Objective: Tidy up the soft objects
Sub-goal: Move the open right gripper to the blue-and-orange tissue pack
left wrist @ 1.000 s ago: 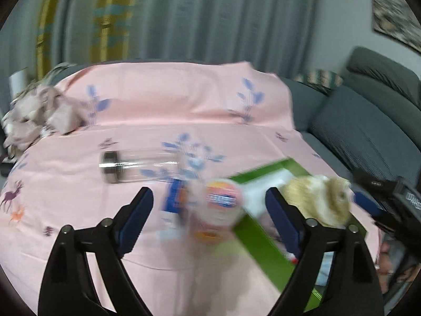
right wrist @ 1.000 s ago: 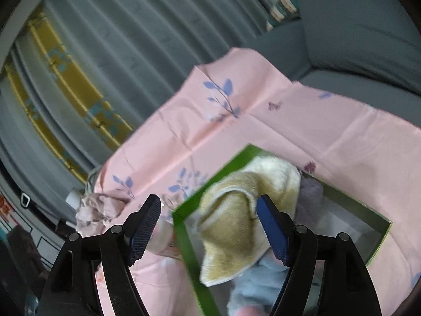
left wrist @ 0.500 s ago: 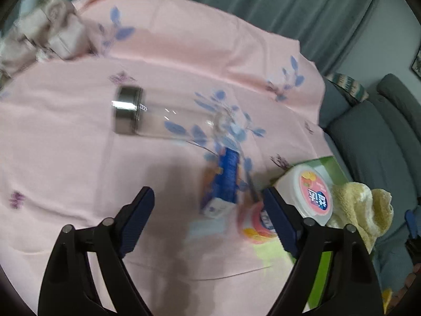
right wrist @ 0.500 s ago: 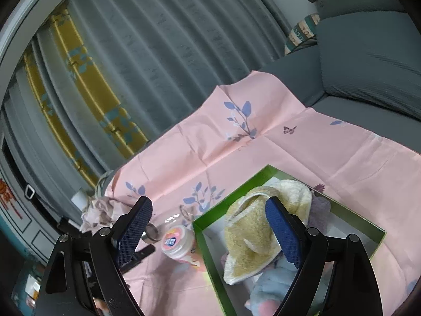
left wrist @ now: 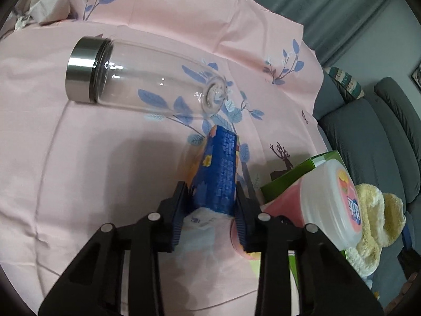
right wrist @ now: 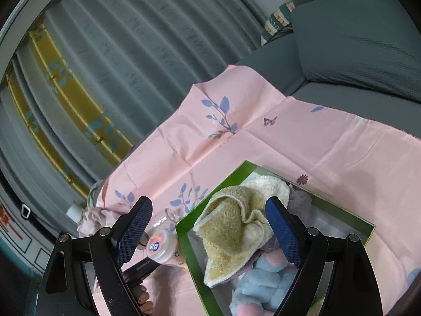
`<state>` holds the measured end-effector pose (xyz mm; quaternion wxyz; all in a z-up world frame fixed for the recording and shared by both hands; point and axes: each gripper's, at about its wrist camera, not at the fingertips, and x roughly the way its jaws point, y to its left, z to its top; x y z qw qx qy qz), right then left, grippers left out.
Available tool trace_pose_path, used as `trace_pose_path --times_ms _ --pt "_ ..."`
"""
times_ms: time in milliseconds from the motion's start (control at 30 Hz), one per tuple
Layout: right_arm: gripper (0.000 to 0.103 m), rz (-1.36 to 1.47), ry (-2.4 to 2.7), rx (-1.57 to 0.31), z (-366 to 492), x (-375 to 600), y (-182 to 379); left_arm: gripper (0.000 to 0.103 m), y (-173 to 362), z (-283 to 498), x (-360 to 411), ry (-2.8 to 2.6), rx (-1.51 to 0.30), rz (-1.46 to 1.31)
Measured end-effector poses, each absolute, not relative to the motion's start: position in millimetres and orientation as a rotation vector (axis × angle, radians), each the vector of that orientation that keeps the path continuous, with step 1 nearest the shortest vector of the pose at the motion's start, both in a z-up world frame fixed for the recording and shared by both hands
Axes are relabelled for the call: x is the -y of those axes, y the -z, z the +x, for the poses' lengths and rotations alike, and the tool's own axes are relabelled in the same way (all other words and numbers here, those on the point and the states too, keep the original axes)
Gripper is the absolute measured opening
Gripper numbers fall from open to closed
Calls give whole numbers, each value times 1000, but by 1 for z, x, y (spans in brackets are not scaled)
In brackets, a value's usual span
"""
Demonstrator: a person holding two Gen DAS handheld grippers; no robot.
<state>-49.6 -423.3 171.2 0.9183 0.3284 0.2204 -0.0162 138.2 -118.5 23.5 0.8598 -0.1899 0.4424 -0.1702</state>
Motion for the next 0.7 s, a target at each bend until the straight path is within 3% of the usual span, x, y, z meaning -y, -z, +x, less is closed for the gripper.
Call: trace_pose_path --times_ms 333,567,700 --pt "88 552 -136 -548 -30 366 -184 26 -37 71 67 231 -976 -486" --pt "88 442 -308 -762 -2 281 -166 31 -42 13 31 181 -1057 -442" --pt "88 363 -354 -856 11 234 -142 51 -50 -5 18 147 -1042 -366"
